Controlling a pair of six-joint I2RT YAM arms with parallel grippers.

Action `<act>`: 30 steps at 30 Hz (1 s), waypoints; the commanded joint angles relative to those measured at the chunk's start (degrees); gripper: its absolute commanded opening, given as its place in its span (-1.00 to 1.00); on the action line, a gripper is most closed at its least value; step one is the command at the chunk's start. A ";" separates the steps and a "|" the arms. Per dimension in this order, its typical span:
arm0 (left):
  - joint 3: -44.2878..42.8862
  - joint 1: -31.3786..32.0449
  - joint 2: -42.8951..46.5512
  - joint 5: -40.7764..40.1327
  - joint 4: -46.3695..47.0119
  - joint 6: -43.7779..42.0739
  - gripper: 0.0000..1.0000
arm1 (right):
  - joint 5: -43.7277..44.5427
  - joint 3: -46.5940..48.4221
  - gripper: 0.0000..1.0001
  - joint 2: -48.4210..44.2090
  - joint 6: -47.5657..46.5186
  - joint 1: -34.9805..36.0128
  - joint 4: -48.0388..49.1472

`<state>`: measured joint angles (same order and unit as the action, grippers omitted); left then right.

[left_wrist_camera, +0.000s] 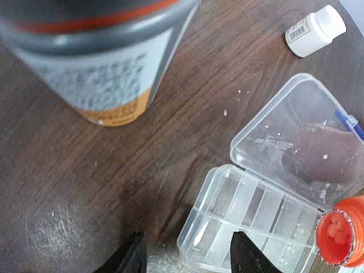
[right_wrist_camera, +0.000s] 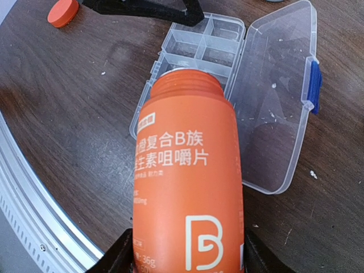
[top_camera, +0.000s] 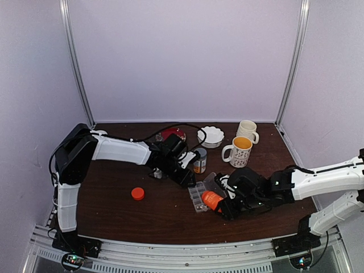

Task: Sort the pills into containers
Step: Pour the pill into the compartment of the pill container.

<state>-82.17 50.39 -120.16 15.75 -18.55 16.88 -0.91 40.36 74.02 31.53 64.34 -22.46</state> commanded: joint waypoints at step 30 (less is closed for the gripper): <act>-4.19 1.21 -3.15 -4.81 -4.13 -2.19 0.04 | 2.94 2.84 -1.00 1.25 0.44 0.73 -2.86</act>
<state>-84.99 51.44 -121.64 11.29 -21.50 15.44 -0.25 42.96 76.97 31.68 64.64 -25.61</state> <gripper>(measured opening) 0.519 0.548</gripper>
